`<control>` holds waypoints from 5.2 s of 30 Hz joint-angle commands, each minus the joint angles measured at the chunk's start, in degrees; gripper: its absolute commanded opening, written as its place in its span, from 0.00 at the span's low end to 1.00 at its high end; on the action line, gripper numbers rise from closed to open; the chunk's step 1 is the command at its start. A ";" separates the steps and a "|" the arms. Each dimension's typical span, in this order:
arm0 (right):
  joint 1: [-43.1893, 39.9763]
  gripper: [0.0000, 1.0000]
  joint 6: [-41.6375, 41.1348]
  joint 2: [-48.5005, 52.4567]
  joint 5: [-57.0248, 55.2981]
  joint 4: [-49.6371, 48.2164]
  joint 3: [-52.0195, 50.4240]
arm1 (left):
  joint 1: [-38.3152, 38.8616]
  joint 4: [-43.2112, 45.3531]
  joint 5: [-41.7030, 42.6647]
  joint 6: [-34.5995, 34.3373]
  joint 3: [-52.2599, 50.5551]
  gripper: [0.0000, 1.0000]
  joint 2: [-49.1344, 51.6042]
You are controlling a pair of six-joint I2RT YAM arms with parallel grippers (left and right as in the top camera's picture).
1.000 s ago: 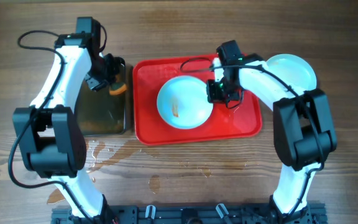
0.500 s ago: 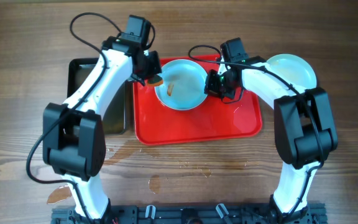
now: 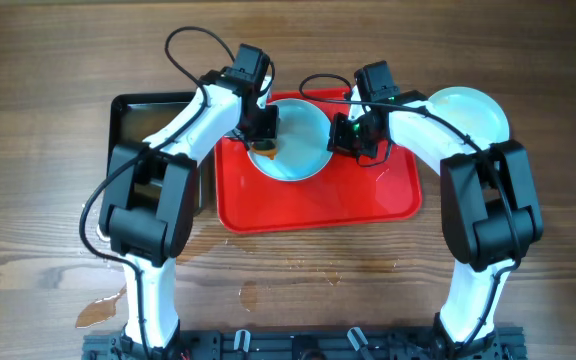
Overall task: Clean dirty plates on tray and stack at the side
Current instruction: 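Bring the sponge in left gripper over the plate held by right, then scrub the third plate with the sponge while right gripper holds it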
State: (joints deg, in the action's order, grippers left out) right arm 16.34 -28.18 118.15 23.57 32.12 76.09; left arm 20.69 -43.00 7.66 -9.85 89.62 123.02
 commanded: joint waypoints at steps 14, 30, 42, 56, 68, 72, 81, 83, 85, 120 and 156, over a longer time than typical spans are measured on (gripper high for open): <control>0.42 0.04 1.03 1.33 2.27 -0.42 -0.74 | 2.86 4.66 12.96 -4.55 0.61 0.04 2.69; 0.42 0.04 1.07 1.33 2.25 -0.39 -0.74 | 2.78 -10.75 -8.28 -7.32 0.61 0.04 2.69; 0.42 0.04 1.05 1.33 2.25 -0.39 -0.74 | 3.50 -10.82 23.17 -6.95 0.61 0.04 2.69; 0.42 0.04 1.07 1.33 2.23 -0.42 -0.74 | 3.56 1.64 -18.75 -19.63 0.61 0.04 2.69; 0.42 0.04 1.03 1.33 2.25 -0.59 -0.74 | 3.96 -11.78 -24.50 -14.47 0.61 0.04 2.64; 0.42 0.04 1.05 1.33 2.25 -0.59 -0.74 | 3.91 -11.85 1.31 -5.55 0.61 0.04 2.64; 0.42 0.04 1.03 1.33 2.27 -0.61 -0.74 | 5.66 -0.85 25.70 -7.61 0.61 0.04 2.67; 0.42 0.04 1.05 1.33 2.27 -0.61 -0.74 | 5.75 1.22 22.88 -10.12 0.61 0.04 2.67; 0.42 0.04 1.03 1.33 2.27 -0.63 -0.74 | 5.73 3.93 17.46 -13.44 0.61 0.04 2.67; 0.42 0.04 1.03 1.33 2.27 -0.61 -0.74 | 5.62 -11.61 24.68 -8.09 0.61 0.04 2.67; 0.48 0.04 1.05 1.33 2.27 -0.66 -0.74 | 5.29 -19.61 4.13 -14.88 0.61 0.04 2.67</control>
State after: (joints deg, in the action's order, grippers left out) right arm 17.52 -26.68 118.19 27.57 31.27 76.09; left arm 26.50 -62.43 -10.94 -31.44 91.37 124.60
